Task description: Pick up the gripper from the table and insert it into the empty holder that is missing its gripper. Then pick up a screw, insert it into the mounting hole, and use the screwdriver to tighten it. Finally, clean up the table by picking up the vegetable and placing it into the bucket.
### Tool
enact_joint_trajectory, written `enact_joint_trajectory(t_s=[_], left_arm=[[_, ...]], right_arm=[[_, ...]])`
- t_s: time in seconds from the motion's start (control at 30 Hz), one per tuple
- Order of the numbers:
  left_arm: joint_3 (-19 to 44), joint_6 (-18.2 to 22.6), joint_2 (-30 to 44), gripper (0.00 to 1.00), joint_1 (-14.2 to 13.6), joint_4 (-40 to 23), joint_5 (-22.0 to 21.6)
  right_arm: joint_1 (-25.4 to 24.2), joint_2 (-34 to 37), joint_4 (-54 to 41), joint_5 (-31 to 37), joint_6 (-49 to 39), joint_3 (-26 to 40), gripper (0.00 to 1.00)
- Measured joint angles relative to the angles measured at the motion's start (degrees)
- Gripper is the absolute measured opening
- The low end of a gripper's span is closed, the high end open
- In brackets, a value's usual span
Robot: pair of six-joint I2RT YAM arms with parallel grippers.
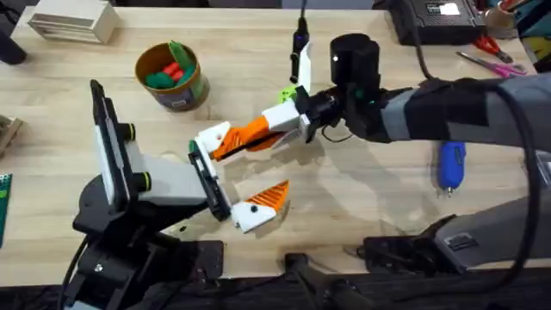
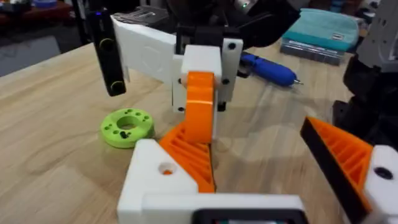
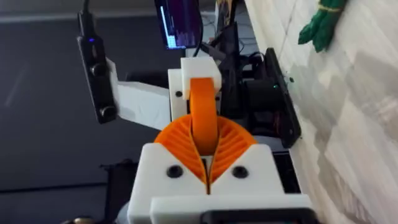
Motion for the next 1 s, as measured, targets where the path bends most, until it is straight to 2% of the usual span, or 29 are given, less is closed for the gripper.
enact_joint_trajectory(t_s=[0.53,1.0], left_arm=[[0.0,-0.6,0.2,0.988,0.4,0.2,-3.6],[0.0,-0.6,0.2,0.987,0.5,0.2,-4.5]], right_arm=[[1.3,1.0,4.9,4.9,5.4,1.2,0.012],[2.0,1.1,6.2,8.2,6.9,1.2,0.012]])
